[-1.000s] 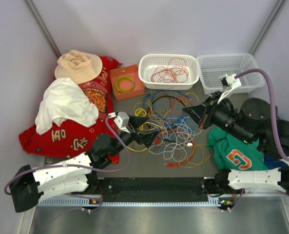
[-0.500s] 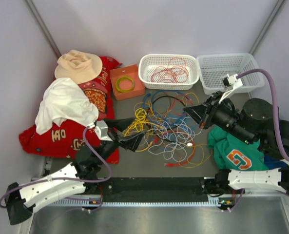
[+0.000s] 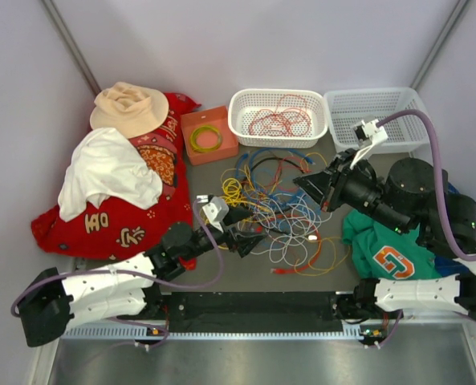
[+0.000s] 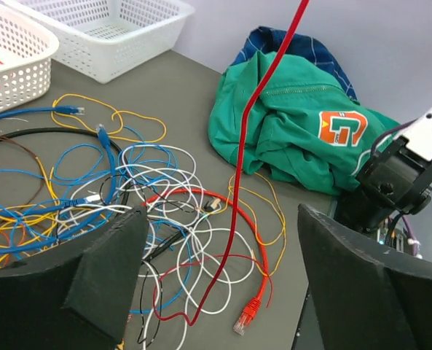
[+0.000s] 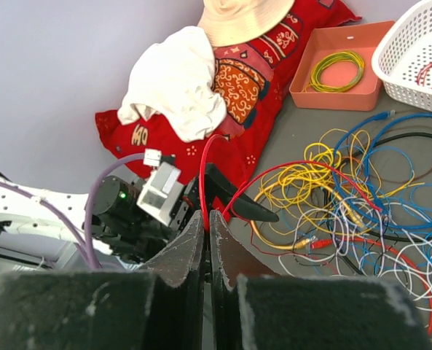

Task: Untangle the cables

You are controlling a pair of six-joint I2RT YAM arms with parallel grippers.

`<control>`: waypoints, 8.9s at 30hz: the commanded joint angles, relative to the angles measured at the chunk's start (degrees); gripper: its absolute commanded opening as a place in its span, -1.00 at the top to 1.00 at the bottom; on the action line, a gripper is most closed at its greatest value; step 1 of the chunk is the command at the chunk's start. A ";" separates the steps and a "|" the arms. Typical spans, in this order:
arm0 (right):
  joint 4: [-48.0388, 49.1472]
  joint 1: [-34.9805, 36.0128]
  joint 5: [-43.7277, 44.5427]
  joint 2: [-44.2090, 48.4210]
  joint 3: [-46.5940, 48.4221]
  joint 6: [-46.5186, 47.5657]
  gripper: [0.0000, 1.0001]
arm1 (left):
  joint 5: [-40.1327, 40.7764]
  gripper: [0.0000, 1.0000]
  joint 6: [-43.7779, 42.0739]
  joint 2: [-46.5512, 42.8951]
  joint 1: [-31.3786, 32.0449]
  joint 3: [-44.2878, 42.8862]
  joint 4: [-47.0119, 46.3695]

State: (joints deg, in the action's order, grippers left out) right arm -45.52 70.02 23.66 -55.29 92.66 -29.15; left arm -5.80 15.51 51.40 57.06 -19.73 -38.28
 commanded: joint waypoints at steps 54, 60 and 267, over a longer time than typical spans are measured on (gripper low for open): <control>0.69 0.47 23.17 22.77 -38.87 -6.10 -0.33 | 1.93 1.00 13.15 73.57 -27.17 -113.69 30.30; 2.62 0.47 24.85 23.38 -41.24 -4.61 -0.32 | 2.99 1.00 14.11 79.28 -29.46 -114.31 27.47; 28.37 -15.35 -13.64 5.01 -44.58 1.02 -0.44 | 1.50 1.00 4.62 17.77 -8.37 -55.68 42.94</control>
State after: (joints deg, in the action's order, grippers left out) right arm -23.09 54.26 10.83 -50.48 48.38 -28.49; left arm -3.46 19.49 69.91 48.84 -72.05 5.06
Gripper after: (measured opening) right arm 0.725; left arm 0.017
